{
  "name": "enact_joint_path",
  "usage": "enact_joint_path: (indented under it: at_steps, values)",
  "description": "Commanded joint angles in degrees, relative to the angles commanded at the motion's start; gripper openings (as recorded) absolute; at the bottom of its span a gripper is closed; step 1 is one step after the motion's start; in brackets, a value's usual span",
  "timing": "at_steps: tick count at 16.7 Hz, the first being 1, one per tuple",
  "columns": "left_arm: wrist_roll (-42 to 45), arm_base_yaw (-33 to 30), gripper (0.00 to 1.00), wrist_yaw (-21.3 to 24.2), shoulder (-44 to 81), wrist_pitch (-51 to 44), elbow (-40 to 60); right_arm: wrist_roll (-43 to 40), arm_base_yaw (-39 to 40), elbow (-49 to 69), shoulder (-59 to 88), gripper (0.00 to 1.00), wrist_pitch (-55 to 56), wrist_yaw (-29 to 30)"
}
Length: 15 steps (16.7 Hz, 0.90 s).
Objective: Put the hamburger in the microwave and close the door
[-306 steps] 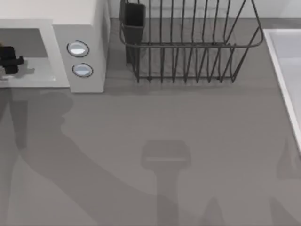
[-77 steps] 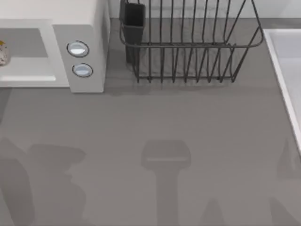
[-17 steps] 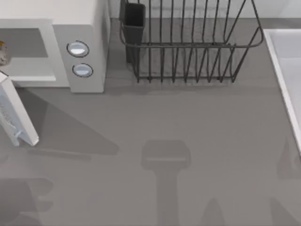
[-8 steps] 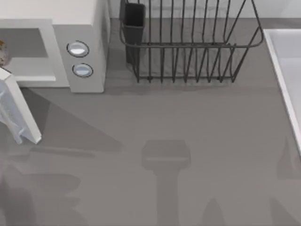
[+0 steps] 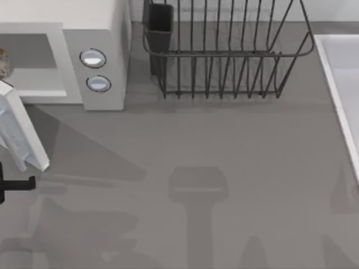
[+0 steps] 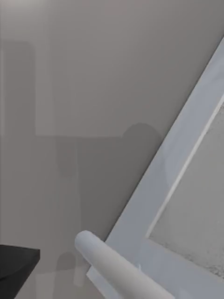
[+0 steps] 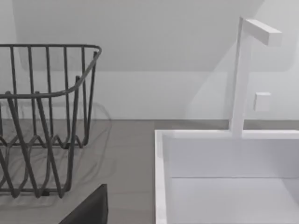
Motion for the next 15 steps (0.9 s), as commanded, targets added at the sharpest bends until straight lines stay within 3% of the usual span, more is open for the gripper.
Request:
enact_joint_path:
  at_steps: [6,15]
  values:
    - [-0.1,0.1,0.0,0.0,2.5,1.0,1.8,0.0,0.0,0.0,0.0,1.0,0.0,0.0]
    - [-1.0,-1.9,0.0,-1.0,26.9,10.5,15.6,0.0,0.0,0.0,0.0,1.0,0.0,0.0]
